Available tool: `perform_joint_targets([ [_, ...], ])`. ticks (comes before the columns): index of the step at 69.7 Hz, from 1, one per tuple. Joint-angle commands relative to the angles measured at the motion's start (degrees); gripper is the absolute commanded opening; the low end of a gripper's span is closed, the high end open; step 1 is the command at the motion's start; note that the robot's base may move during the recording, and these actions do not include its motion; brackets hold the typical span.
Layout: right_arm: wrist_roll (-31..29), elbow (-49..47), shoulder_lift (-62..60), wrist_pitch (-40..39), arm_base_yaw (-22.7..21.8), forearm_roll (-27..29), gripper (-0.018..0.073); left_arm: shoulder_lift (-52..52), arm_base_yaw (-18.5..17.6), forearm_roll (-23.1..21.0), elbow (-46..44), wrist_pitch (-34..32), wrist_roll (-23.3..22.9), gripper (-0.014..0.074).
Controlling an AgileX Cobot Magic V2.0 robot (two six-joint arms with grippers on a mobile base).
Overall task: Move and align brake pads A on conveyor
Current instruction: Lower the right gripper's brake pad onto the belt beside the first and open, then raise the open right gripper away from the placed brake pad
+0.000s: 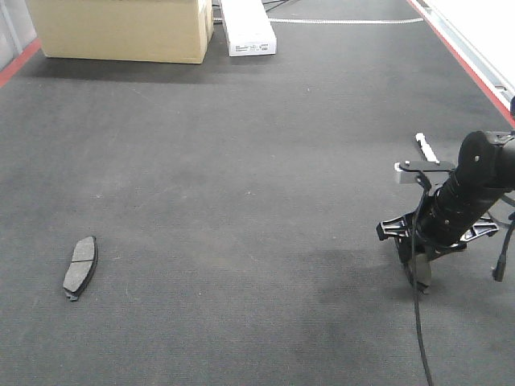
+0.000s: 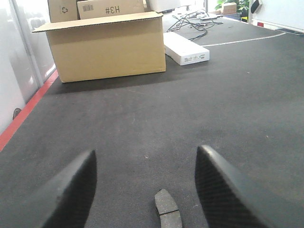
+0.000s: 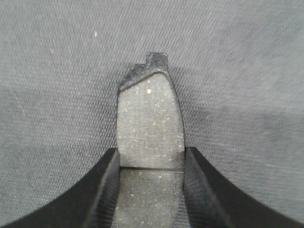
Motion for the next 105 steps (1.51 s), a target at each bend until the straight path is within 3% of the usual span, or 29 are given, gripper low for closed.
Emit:
perform_joint_targets([
  [1,-0.46,-1.82,-2.09,-0.99,-0.05,0.33,0.0038,0.2,-0.09,-0.02,-1.57,-4.46,-0.12,0.0449],
  [13,-0.46,-1.82,-1.2,-0.98,-0.05,0.48,0.0099,0.2,-0.09,-0.02,-1.57,-4.46,-0.12,0.0449],
  [33,0.95,-2.19,-1.93,-2.08,-0.05,0.54,0.0438,0.2,-0.09,-0.02,-1.57,-4.46,-0.12,0.0449],
  [41,1.01,-2.19,-3.95,-1.32,-0.05,0.29,0.051,0.2,-0.09,-0.02,-1.57,-4.46,-0.12,0.0449],
  [63,1.13,3.86,-18.71,-2.12,-0.05,-0.35,0.0477,0.2,-0.09,-0.02,-1.57,-4.46,-0.12,0.0449],
  [105,-0.46,36.74,-69.42,-23.37,-0.05,-0.09,0.0469,0.2,-0.09,-0.02,-1.57,-4.46,-0.12,0.0449],
])
